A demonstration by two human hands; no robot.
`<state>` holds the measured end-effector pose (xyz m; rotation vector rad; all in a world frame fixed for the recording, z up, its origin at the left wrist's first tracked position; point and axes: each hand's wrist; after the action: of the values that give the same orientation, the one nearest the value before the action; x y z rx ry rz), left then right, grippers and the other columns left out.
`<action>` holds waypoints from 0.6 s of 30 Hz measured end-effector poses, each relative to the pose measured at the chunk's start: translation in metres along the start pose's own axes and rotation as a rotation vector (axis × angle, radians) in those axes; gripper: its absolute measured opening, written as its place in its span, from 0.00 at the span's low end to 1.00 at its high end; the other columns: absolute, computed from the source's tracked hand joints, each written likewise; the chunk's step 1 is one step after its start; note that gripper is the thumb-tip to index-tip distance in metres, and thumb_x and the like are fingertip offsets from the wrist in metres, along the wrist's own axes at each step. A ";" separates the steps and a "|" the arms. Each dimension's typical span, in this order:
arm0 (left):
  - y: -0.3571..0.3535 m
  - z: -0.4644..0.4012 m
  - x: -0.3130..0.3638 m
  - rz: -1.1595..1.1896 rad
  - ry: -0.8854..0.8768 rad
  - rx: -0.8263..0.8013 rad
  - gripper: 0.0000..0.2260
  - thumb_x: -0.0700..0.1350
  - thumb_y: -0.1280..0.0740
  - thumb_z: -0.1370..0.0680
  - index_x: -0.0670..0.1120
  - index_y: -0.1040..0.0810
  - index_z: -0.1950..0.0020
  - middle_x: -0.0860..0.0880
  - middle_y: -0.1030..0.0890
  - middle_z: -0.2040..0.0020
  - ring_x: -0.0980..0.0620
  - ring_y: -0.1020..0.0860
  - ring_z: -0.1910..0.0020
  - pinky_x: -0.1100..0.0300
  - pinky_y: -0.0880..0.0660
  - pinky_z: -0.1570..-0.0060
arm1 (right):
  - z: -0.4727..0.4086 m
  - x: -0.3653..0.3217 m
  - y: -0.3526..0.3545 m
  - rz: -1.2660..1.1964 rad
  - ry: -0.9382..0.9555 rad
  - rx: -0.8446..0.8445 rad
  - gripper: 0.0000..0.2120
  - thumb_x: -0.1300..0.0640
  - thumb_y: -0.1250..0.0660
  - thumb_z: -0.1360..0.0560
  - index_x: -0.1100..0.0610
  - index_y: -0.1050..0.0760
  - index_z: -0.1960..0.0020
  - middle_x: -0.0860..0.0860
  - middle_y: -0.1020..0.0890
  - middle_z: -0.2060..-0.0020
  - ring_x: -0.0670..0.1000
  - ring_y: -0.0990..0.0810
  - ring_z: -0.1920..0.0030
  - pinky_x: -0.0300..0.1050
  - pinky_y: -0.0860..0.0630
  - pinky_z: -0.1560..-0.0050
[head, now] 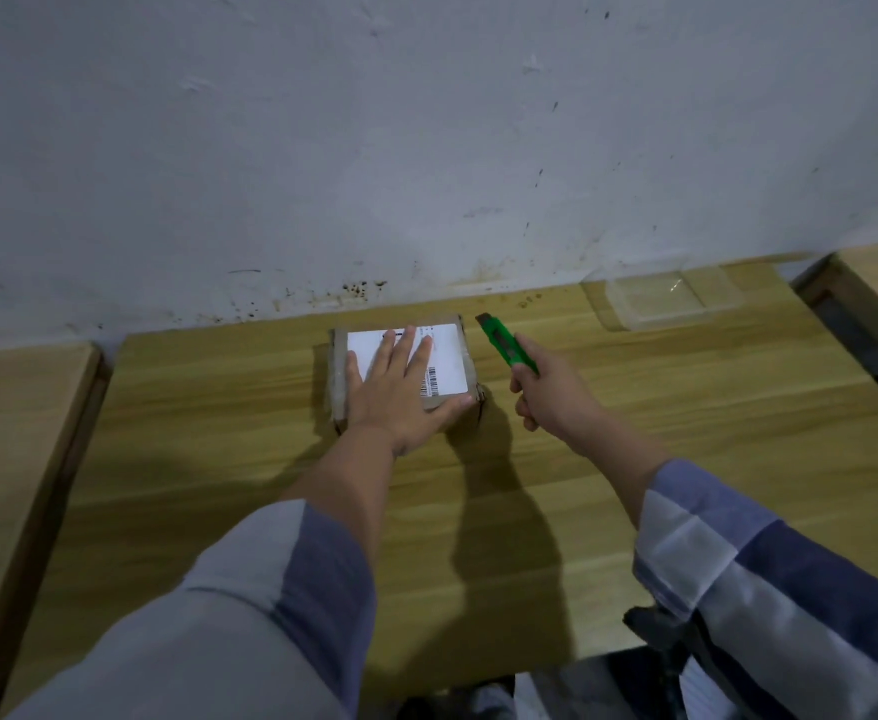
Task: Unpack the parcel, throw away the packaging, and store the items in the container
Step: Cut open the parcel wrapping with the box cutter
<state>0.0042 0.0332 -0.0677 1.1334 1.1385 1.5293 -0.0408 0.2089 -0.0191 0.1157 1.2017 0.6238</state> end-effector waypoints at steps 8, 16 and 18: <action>-0.001 -0.002 -0.002 -0.007 0.000 0.008 0.42 0.75 0.55 0.30 0.54 0.57 0.22 0.54 0.60 0.21 0.52 0.63 0.23 0.38 0.63 0.28 | -0.012 0.002 -0.017 0.210 0.039 0.074 0.23 0.58 0.46 0.19 0.50 0.41 0.25 0.50 0.29 0.54 0.44 0.36 0.68 0.46 0.33 0.63; -0.004 -0.004 -0.004 -0.032 -0.011 0.036 0.39 0.72 0.54 0.27 0.54 0.58 0.22 0.53 0.60 0.21 0.51 0.62 0.22 0.37 0.62 0.28 | 0.000 -0.013 -0.021 0.335 0.076 0.142 0.22 0.59 0.46 0.20 0.52 0.39 0.26 0.57 0.21 0.40 0.58 0.21 0.48 0.52 0.23 0.50; -0.004 -0.004 -0.004 -0.035 -0.010 0.034 0.38 0.72 0.53 0.26 0.54 0.58 0.22 0.53 0.60 0.21 0.51 0.62 0.22 0.37 0.62 0.28 | 0.002 -0.015 -0.023 0.369 0.083 0.142 0.22 0.59 0.46 0.20 0.53 0.39 0.26 0.58 0.22 0.38 0.60 0.21 0.45 0.55 0.22 0.47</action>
<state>0.0013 0.0293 -0.0731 1.1366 1.1753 1.4808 -0.0337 0.1828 -0.0146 0.4418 1.3165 0.8704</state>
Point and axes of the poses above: each hand's wrist, its own z-axis away from the middle knuckle, its own y-axis out of the back of the hand, x = y × z
